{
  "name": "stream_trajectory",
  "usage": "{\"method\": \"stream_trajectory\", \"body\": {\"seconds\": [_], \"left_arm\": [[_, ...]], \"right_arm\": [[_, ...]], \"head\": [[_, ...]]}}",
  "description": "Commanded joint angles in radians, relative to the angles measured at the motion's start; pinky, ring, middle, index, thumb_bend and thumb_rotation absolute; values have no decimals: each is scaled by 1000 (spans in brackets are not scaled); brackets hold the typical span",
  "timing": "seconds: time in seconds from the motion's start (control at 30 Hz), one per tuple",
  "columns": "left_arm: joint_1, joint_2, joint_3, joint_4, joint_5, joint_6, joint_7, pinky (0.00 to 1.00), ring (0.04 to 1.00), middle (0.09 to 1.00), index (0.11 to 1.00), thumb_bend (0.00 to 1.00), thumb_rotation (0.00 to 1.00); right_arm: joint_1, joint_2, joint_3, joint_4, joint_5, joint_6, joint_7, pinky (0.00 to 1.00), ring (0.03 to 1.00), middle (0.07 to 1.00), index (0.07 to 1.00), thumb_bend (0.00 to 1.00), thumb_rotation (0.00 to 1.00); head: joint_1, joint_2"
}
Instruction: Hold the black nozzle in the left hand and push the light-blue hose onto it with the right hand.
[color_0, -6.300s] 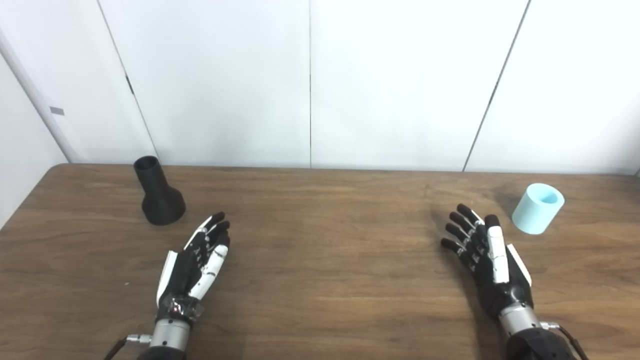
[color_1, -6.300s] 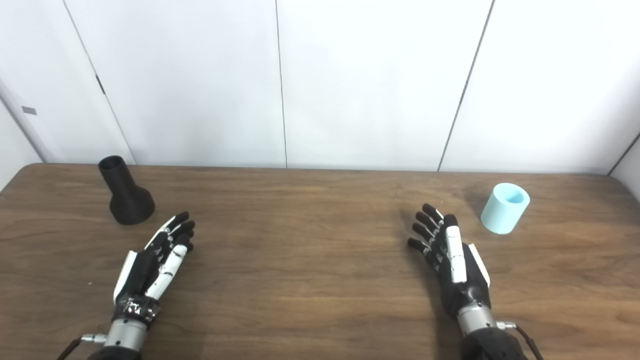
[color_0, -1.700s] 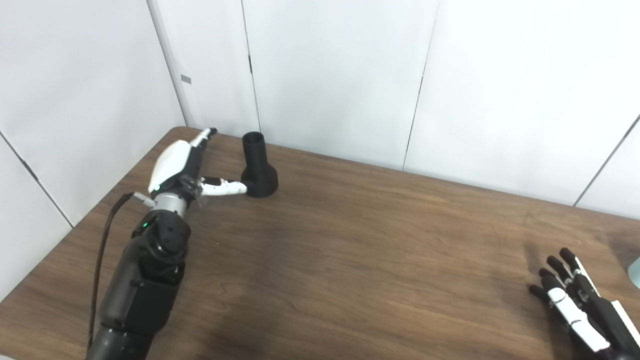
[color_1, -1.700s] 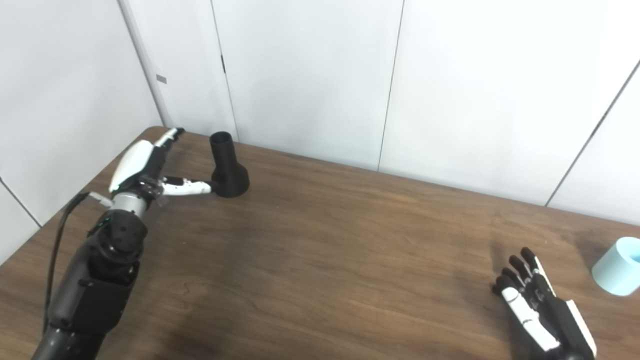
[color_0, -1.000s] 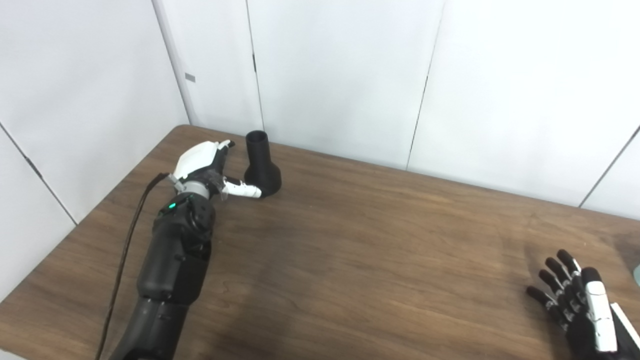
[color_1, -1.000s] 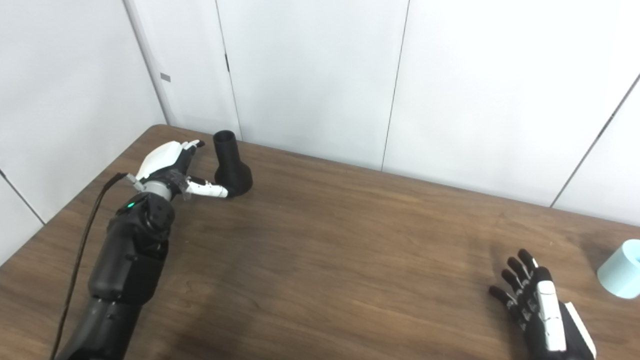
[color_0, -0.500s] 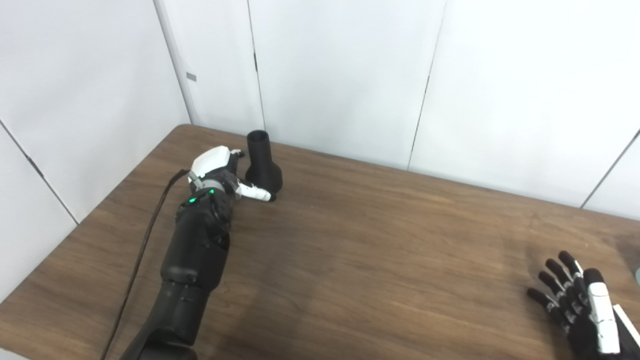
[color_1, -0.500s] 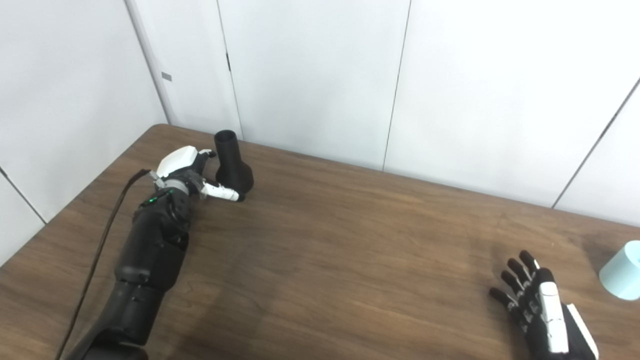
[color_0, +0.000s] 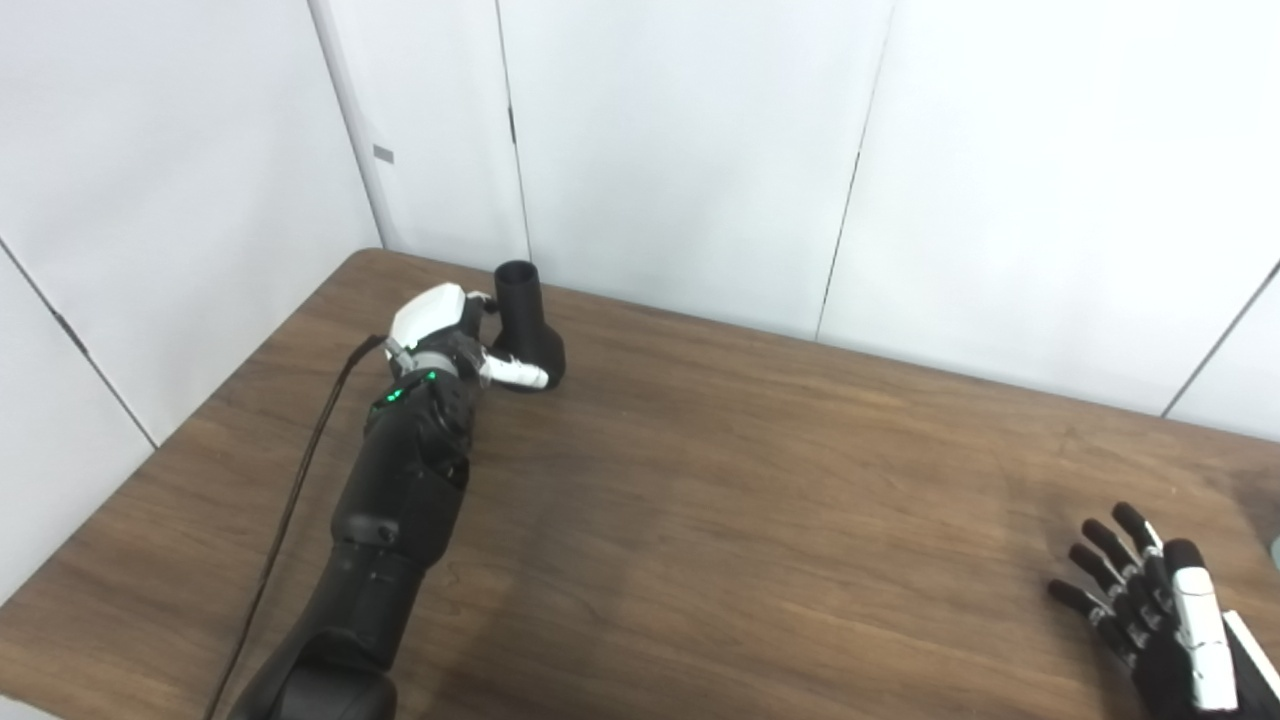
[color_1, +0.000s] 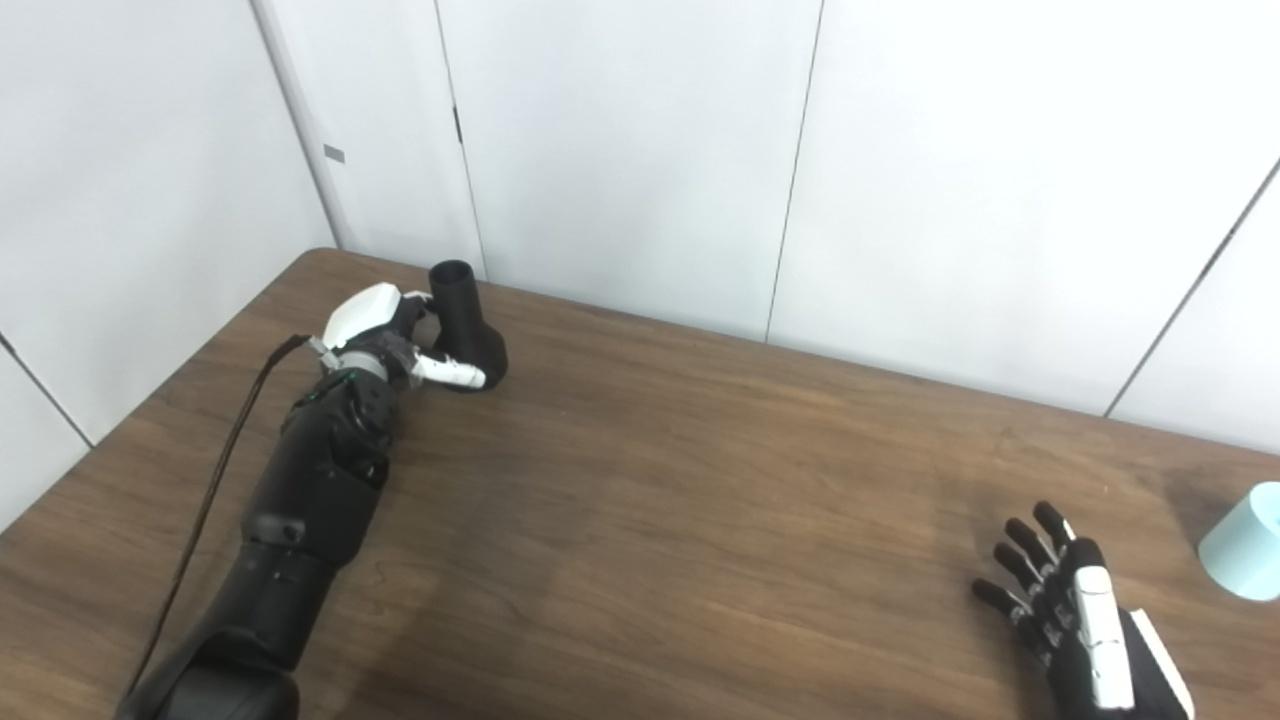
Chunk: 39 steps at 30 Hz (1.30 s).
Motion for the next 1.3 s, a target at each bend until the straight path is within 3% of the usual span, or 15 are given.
{"method": "stream_trajectory", "body": {"seconds": [0.0,0.27,0.5,0.9,1.17,1.27], "left_arm": [[-46,21,-9,-8,-4,-3,28,730,854,870,850,1000,294],[-39,40,-73,28,-71,-5,87,599,769,793,786,1000,268],[-37,42,-72,52,-98,-4,102,663,794,798,789,1000,227],[-38,78,-132,93,-117,-4,103,701,808,792,754,1000,191],[-37,96,-182,109,-86,-4,72,704,832,804,743,1000,225],[-29,93,-191,101,-80,-4,87,760,847,812,741,1000,197]], "right_arm": [[-14,-3,-9,-33,1,-11,0,811,934,943,974,358,1000],[-18,3,-10,-25,-6,-19,-6,791,917,930,961,395,971],[-20,4,-7,-21,-17,-26,-2,793,916,927,961,368,998],[-18,5,-7,-30,-28,-21,-5,769,897,915,954,371,1000],[-18,4,-9,-21,-28,-38,-1,753,885,902,945,375,1000],[-19,4,-11,-15,-24,-44,2,742,879,898,935,377,1000]], "head": [[-3,4],[-3,8],[-5,11],[-9,18],[-11,22],[-11,22]]}}
